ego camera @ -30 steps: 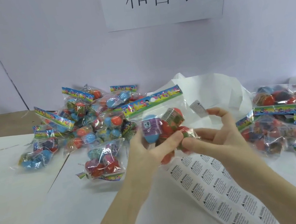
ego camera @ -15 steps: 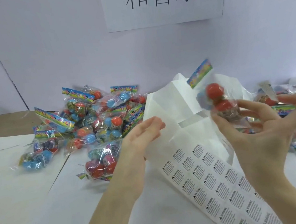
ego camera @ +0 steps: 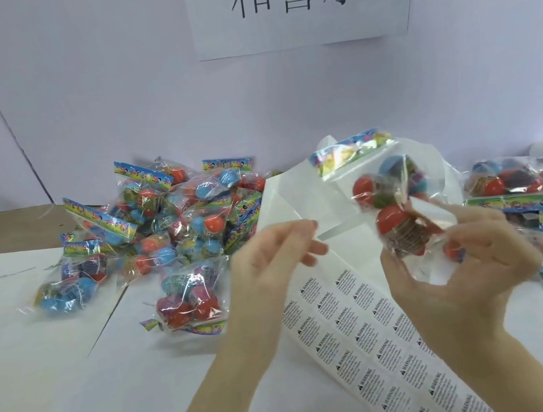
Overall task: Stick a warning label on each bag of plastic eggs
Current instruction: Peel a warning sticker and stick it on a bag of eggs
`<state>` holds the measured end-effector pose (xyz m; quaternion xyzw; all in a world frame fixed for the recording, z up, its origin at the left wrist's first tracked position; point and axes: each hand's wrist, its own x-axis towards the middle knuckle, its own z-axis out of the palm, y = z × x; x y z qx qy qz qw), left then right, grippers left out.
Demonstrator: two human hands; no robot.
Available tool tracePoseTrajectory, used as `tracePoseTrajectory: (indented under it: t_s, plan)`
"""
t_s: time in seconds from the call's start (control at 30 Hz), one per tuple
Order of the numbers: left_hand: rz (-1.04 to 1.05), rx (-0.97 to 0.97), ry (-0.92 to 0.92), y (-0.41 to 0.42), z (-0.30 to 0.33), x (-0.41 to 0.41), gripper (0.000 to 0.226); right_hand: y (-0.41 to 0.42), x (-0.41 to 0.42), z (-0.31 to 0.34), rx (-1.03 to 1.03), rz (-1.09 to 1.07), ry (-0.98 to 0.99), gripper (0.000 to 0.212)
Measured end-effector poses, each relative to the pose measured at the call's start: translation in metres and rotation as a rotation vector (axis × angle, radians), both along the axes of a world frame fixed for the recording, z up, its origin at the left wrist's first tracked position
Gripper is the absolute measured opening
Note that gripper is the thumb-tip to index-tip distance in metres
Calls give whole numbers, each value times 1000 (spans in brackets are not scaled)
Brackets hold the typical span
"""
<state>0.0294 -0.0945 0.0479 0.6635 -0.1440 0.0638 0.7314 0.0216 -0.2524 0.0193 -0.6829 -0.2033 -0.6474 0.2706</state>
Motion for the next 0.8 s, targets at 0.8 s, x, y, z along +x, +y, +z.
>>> tracePoseTrajectory:
  t_s: [0.8]
  plan:
    - [-183, -497, 457, 6, -1, 7, 54, 10, -18, 15, 500, 490, 327, 38]
